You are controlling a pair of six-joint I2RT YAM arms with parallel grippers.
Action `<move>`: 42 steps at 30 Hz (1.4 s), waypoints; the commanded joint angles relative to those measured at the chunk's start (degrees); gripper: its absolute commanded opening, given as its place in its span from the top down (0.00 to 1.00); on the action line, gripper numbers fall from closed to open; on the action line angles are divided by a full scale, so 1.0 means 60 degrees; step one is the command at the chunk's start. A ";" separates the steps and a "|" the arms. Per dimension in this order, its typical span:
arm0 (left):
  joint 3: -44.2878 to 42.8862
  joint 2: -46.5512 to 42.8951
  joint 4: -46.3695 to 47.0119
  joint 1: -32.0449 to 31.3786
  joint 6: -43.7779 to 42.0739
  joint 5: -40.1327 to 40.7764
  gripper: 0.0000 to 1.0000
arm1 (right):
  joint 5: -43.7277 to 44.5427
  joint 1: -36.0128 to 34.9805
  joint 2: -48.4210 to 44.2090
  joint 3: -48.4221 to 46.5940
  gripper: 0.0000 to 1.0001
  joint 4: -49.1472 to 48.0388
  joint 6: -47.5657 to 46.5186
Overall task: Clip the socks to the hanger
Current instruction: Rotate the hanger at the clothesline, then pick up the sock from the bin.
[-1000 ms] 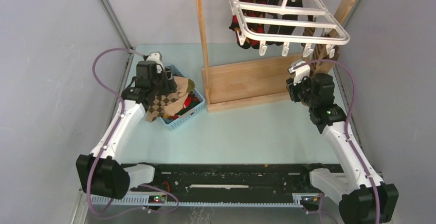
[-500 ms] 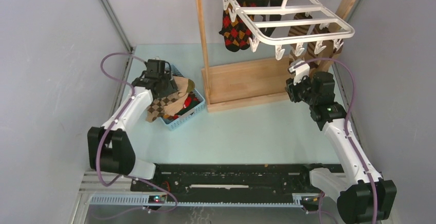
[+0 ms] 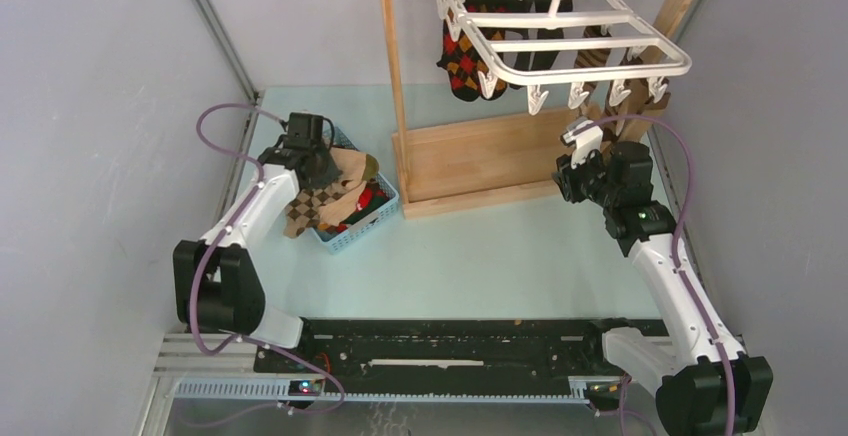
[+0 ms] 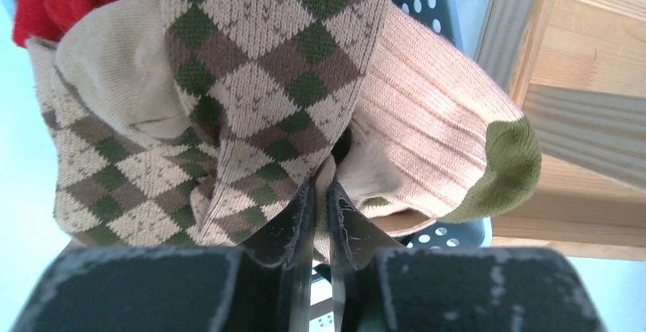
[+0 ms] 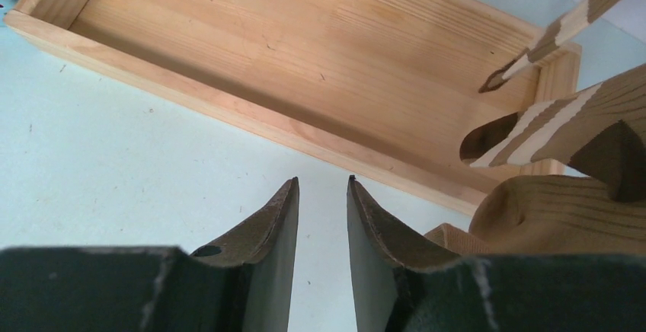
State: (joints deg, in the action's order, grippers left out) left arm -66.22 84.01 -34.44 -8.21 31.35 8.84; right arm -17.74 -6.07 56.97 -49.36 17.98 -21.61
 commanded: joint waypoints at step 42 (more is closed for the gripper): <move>-0.1430 -0.0879 0.0139 0.0282 -0.2544 -0.0308 0.99 | -0.0650 0.0067 -0.0347 -0.0635 0.62 0.0150 0.0518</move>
State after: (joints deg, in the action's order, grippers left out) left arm -73.54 76.14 -39.75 -7.60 17.41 2.83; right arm -21.15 -5.34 55.83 -50.98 19.07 -19.14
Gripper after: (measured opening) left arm 0.012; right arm 0.378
